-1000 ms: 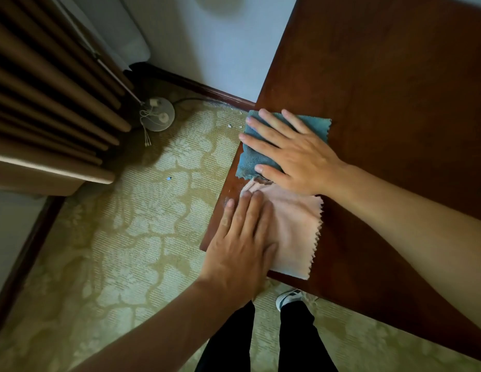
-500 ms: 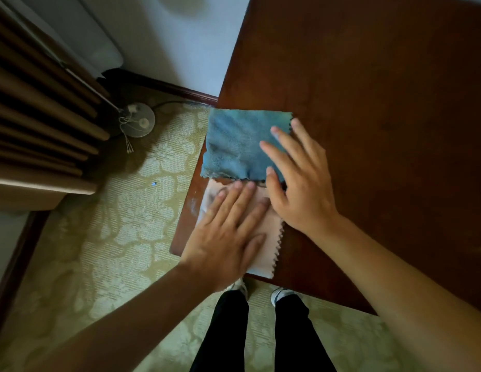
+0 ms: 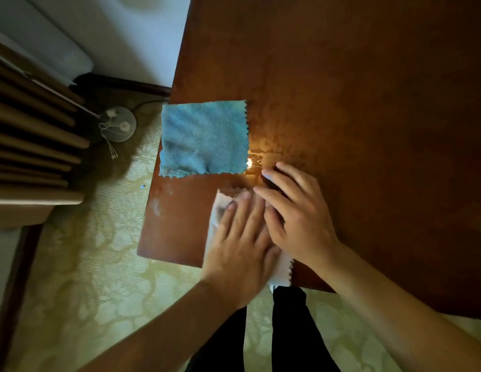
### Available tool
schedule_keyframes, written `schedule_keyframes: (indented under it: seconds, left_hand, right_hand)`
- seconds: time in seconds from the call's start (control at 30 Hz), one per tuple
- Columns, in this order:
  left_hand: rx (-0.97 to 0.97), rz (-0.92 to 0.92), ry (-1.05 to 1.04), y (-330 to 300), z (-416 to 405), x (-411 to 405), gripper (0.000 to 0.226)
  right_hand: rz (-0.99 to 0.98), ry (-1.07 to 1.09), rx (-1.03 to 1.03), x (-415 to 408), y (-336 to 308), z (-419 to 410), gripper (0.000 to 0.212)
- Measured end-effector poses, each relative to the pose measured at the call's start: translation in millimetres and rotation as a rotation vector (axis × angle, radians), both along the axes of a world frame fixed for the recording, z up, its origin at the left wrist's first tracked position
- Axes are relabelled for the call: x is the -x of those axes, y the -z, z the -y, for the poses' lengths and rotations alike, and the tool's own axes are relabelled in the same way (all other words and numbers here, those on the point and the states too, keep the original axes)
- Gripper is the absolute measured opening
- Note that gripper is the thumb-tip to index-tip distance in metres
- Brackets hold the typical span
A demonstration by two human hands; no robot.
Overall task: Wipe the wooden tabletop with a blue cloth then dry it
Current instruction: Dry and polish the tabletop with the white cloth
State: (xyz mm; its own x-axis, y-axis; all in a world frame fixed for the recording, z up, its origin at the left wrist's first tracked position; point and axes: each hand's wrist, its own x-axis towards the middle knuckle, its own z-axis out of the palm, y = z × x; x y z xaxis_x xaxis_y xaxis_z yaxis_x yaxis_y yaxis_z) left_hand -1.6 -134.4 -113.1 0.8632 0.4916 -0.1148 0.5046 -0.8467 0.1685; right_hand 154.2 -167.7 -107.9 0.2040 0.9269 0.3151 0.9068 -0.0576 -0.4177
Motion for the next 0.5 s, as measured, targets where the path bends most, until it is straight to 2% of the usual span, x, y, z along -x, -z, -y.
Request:
schedule_keyframes:
  seconds: [0.17, 0.27, 0.33, 0.4, 0.5]
  left_hand:
    - [0.063, 0.018, -0.014, -1.3, 30.6, -76.7, 0.076]
    - [0.125, 0.049, 0.034, -6.2, 25.7, -80.1, 0.073]
    - [0.196, 0.162, 0.096, -14.5, 10.0, -67.9, 0.066]
    - [0.172, 0.285, 0.095, -24.6, -19.8, -54.3, 0.055]
    - [0.045, 0.358, -0.106, -32.8, -86.9, -47.8, 0.039]
  right_hand:
    - [0.008, 0.161, 0.054, -34.5, -8.8, 29.6, 0.029]
    - [-0.049, 0.27, 0.052, -46.6, -12.1, 40.2, 0.03]
    - [-0.051, 0.321, 0.018, -48.8, -12.5, 43.7, 0.03]
    - [-0.05, 0.285, -0.019, -40.2, -11.3, 46.5, 0.03]
    - [-0.092, 0.06, 0.018, -9.6, -5.3, 50.3, 0.034]
